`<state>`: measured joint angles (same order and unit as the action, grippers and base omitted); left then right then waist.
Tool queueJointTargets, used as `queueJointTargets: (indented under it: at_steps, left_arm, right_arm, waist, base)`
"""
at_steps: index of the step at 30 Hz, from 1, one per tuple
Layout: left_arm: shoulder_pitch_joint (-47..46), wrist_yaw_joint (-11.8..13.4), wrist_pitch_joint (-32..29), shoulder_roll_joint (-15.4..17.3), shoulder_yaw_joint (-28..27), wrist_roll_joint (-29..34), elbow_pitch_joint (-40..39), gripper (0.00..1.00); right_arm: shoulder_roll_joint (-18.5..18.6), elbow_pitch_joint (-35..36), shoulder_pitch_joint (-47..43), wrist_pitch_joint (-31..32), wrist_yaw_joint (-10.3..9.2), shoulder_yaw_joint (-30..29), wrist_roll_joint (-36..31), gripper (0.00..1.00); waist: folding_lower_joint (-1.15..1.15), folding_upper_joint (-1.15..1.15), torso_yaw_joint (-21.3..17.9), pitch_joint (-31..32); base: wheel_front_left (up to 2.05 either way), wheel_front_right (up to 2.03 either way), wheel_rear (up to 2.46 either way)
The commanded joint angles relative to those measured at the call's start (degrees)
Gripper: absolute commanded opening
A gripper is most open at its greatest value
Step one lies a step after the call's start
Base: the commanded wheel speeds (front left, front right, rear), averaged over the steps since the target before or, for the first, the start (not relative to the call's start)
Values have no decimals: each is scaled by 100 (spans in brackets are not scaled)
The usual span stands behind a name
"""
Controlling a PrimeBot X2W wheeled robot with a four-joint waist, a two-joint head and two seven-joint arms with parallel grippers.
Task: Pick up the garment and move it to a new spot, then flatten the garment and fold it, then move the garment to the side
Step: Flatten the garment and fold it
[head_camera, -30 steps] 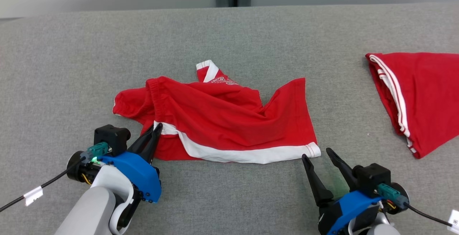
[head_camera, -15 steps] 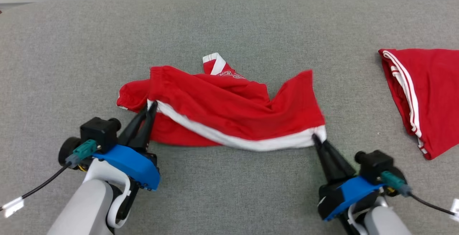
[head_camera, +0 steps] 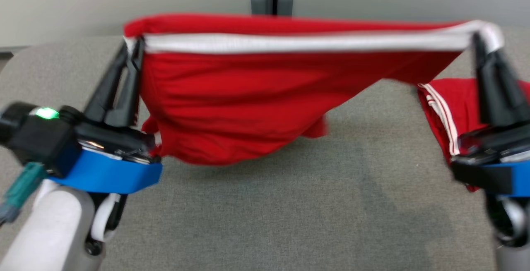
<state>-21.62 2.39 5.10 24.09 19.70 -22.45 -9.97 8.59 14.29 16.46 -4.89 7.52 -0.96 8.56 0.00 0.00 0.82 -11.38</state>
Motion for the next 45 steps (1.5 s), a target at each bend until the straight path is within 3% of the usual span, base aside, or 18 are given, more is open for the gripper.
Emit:
queueJointTargets:
  at_steps: [1, 4, 8, 19, 24, 31, 32, 33, 34, 39, 45]
  left_arm:
    - [-161, 109, 0, 99, -115, 91, -254, 0]
    - [-373, 203, -86, 227, -250, 215, -753, 0]
    - [-659, 235, -249, 311, -325, 288, -1158, 0]
    - [-1345, 86, -240, 12, -258, -31, -705, 0]
    - [-2154, -198, 21, -260, -266, -304, 566, 0]
    - [-3713, -685, 792, -692, -208, -361, 3191, 0]
    - [-3713, -685, 792, -692, -208, -361, 3191, 0]
    - [-4020, -741, 922, -799, -253, -357, 3866, 0]
    - [-4020, -741, 922, -799, -253, -357, 3866, 0]
    - [-4183, -856, 1008, -1077, -363, -453, 5432, 0]
    - [-3827, -801, 1011, -1484, -636, -583, 6806, 0]
  right_arm:
    - [98, 335, 216, 106, -7, -190, -79, 0]
    - [207, 914, 555, 362, -9, -493, -103, 0]
    - [399, 1159, 1028, 651, -9, -711, 91, 0]
    - [595, 414, 2059, 860, -9, -450, 607, 0]
    - [481, -655, 3052, 735, -9, -257, 847, 0]
    - [68, -2765, 4696, 98, -8, 87, 916, 0]
    - [68, -2765, 4696, 98, -8, 87, 916, 0]
    - [-89, -3361, 4980, -110, -7, 251, 970, 0]
    - [-89, -3361, 4980, -110, -7, 251, 970, 0]
    - [-408, -4893, 5110, -591, -6, 650, 1105, 0]
    - [-555, -6498, 4750, -875, -3, 1335, 1595, 0]
  waist:
    - [0, 0, -88, 157]
    - [0, 0, -107, 279]
    - [0, 0, -120, 341]
    - [0, 0, -161, -44]
    - [0, 0, -203, -462]
    - [0, 0, -253, -901]
    - [0, 0, -253, -901]
    - [0, 0, -293, -958]
    - [0, 0, -293, -958]
    - [0, 0, -402, -1060]
    - [0, 0, -417, -1247]
  base:
    - [0, 0, 0]
    - [0, 0, 0]
    - [0, 0, 0]
    - [0, 0, 0]
    - [0, 0, 0]
    - [0, 0, 0]
    - [0, 0, 0]
    - [0, 0, 0]
    - [0, 0, 0]
    - [0, 0, 0]
    - [0, 0, 0]
